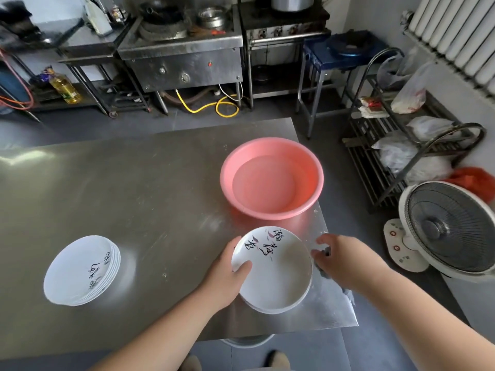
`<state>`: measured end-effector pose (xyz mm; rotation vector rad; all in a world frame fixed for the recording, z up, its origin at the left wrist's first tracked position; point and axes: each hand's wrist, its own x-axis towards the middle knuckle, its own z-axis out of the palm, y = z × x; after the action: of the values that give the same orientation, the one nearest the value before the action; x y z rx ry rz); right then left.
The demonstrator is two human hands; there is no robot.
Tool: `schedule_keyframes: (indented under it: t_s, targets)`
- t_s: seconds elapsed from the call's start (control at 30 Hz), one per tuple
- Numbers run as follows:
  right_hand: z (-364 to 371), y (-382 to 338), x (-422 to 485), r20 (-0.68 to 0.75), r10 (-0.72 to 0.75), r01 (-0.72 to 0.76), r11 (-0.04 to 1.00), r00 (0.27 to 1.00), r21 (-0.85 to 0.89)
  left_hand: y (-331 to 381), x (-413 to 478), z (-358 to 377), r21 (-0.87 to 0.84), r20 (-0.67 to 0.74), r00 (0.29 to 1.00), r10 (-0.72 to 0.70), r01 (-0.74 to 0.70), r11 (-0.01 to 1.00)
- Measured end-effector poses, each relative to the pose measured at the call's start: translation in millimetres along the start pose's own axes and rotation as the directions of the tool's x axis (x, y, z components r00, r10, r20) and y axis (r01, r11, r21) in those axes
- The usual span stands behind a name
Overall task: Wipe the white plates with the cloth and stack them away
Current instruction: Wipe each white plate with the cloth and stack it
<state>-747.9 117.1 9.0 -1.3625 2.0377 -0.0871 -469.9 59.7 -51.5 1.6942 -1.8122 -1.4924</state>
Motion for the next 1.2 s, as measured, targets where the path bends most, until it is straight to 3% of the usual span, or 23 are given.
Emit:
schedule_keyframes:
  t_s: [0.27,0.5,0.67,0.93,1.07,1.2]
  targets:
    - [-2,-68,21,-0.116,-0.11,0.081,0.97,0.987,-0.231,-19,-2,-86,0.334,0.0,1.0,-0.019,0.018,0.942]
    - [53,-190,49,-0.053,-0.304,0.261,0.884,0.951,-0.387,-66,-25,-204,0.65,-0.164,0.986,0.011,0.1,0.754]
    - [114,-285,64,0.032,-0.369,0.353,0.854,0.929,-0.383,-133,-40,-288,0.651,-0.228,0.969,-0.092,0.222,0.726]
    - [223,-398,88,0.178,-0.338,0.381,0.845,0.924,-0.376,-246,-37,-380,0.507,-0.377,0.909,-0.176,0.362,0.783]
    - [261,-433,101,0.183,-0.293,0.344,0.84,0.938,-0.42,-286,-27,-409,0.473,-0.335,0.908,-0.253,0.394,0.788]
    - [283,-446,110,0.164,-0.227,0.277,0.851,0.96,-0.447,-310,-17,-419,0.454,-0.246,0.944,-0.221,0.314,0.834]
